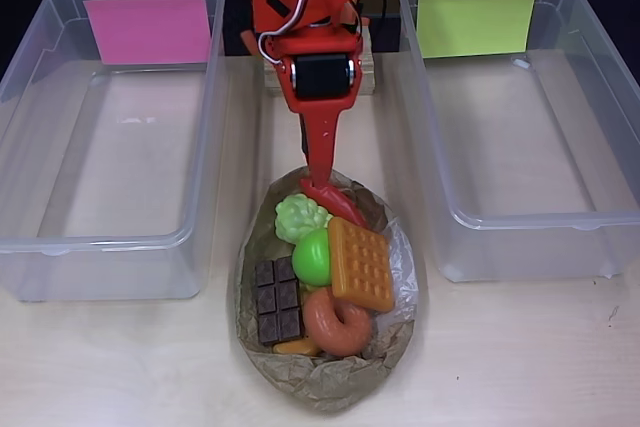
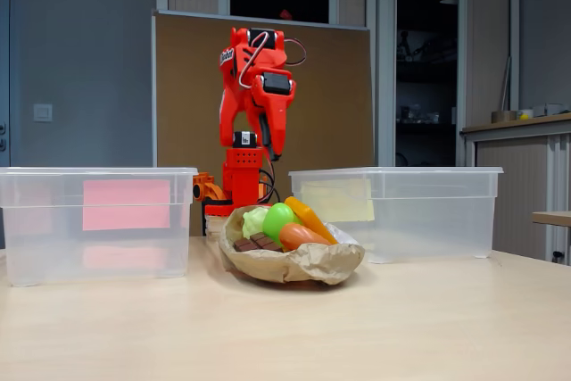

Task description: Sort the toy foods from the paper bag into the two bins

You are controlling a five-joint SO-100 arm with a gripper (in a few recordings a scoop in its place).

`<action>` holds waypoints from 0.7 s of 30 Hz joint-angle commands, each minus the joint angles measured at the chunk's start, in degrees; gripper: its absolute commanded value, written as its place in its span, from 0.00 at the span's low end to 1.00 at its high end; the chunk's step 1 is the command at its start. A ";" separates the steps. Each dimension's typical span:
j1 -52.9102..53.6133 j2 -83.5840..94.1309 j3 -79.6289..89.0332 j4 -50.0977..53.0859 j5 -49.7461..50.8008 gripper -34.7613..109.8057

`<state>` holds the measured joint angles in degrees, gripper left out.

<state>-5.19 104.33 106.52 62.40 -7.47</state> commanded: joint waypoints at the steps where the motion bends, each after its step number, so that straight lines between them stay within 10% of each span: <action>1: -2.46 -2.72 -3.96 -3.78 7.82 0.25; 8: -5.98 -8.17 -4.22 -14.50 46.41 0.24; 21: -9.76 -14.68 -8.53 -25.84 55.72 0.24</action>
<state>-14.59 88.68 99.58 36.91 48.34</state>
